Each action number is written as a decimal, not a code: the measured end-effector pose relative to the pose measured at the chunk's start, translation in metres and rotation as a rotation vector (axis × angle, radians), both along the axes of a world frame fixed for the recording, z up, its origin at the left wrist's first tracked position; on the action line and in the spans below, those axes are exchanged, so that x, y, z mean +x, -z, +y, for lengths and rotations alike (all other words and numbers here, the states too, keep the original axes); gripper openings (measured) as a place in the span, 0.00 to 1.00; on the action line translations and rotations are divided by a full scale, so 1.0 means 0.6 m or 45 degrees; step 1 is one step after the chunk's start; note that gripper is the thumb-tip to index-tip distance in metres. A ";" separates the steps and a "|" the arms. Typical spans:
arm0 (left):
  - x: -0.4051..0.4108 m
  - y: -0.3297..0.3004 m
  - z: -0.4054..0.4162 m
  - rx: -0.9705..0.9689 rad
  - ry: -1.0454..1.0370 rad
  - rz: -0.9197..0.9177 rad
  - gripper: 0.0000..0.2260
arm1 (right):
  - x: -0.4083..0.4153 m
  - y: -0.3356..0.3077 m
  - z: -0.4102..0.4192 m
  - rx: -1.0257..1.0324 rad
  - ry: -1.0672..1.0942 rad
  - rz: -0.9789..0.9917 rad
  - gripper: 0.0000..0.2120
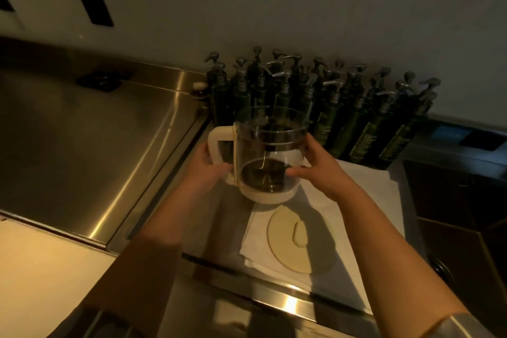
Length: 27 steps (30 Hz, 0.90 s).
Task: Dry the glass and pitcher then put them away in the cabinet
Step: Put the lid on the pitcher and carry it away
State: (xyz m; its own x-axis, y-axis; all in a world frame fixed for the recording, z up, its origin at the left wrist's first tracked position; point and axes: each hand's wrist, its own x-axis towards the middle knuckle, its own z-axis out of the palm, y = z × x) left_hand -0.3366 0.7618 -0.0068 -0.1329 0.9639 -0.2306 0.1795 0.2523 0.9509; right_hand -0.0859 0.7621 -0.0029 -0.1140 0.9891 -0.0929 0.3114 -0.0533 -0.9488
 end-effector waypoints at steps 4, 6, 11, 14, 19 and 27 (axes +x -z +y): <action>-0.026 0.064 0.042 -0.022 -0.077 0.013 0.48 | -0.032 0.018 0.034 0.058 -0.010 -0.196 0.48; -0.035 0.110 0.068 -0.044 -0.148 0.042 0.50 | -0.045 0.027 0.044 0.072 -0.006 -0.221 0.49; -0.004 0.058 0.032 -0.057 -0.315 0.109 0.45 | -0.061 0.055 0.062 0.061 -0.023 -0.212 0.52; 0.005 0.072 0.036 -0.025 -0.364 0.105 0.43 | -0.066 0.068 0.065 0.039 0.007 -0.211 0.51; 0.013 0.084 0.040 0.016 -0.407 0.079 0.41 | -0.063 0.076 0.071 0.033 -0.002 -0.189 0.49; 0.015 0.098 0.033 0.069 -0.421 0.100 0.39 | -0.060 0.083 0.080 0.030 -0.042 -0.231 0.49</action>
State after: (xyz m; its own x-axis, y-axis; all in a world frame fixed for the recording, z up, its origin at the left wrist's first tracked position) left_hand -0.3273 0.7819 -0.0658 -0.4556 0.8762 -0.1569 0.1700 0.2587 0.9509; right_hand -0.1217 0.8099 -0.0528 -0.1300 0.9873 -0.0919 0.4787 -0.0186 -0.8778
